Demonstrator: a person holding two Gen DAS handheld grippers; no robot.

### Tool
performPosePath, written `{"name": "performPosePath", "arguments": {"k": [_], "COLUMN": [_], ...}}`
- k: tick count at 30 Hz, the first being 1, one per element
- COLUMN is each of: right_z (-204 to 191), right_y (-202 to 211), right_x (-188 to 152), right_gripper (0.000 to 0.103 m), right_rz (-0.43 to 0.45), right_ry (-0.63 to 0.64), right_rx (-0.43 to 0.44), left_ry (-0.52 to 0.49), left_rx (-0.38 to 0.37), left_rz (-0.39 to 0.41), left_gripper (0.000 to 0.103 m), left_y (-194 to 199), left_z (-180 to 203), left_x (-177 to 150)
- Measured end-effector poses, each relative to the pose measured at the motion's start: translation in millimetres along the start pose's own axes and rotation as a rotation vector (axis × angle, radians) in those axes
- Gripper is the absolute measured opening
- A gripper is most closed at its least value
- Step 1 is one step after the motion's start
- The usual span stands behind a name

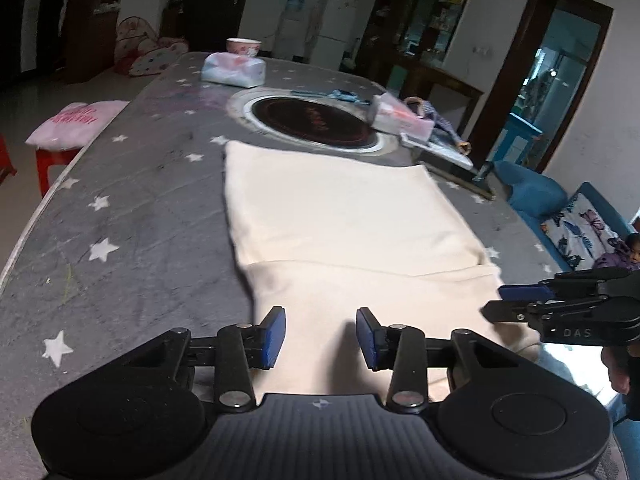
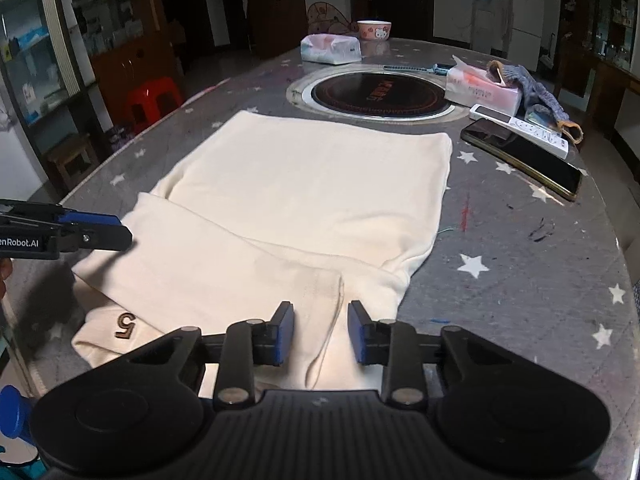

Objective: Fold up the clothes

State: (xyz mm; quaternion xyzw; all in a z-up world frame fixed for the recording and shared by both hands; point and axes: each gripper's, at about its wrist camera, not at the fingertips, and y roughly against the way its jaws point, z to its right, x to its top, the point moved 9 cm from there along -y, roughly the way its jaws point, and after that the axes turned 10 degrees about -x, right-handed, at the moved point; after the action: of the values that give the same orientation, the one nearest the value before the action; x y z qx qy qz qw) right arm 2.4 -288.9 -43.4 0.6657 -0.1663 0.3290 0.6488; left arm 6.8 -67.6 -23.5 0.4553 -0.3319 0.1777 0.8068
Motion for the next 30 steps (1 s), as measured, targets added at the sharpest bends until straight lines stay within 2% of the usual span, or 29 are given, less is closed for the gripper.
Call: {"name": "performPosePath", "arguments": {"k": [6,10,12,15,16,17,21,24,26,30], "right_z": [-2,-4,-5,-8,-9,-10,-9,-8,-6,0], "right_y": [-3,-5,-2,5,7,8,9,14,6,5], "right_x": [2,3,6,13,15,17,21,25,22,18], "right_gripper": [0.021,0.011,0.005,0.004,0.004,0.004,0.004,0.003,0.003,0.007], "right_rz": [0.002,0.009,0.03,0.062,0.072,0.078,0.11,0.135,0.094,0.083], "right_ry": [0.004,0.028,0.052,0.082,0.091,0.097,0.12,0.135,0.142,0.134], "right_rx": [-0.015,-0.031,-0.056,-0.079,-0.088,-0.095,-0.134,-0.151,-0.149,-0.143], "left_ry": [0.028,0.061,0.047,0.026,0.023,0.022,0.036,0.012,-0.005,-0.031], "left_rx": [0.02,0.038,0.043,0.063,0.08,0.103,0.112,0.123,0.13,0.108], "left_rz": [0.02,0.029,0.031,0.024,0.014,0.004,0.015,0.011,0.007,0.01], "left_gripper": [0.041,0.041,0.041,0.04,0.029,0.024,0.017,0.016,0.016,0.017], "left_y": [5,6,3,-4,-8,-13,-13,-12,-12,0], "left_z": [-18,-28,-26,-24,-26,-30,-34,-35,-36,-30], "left_x": [3,8,10,14,14,13,12,11,11,13]}}
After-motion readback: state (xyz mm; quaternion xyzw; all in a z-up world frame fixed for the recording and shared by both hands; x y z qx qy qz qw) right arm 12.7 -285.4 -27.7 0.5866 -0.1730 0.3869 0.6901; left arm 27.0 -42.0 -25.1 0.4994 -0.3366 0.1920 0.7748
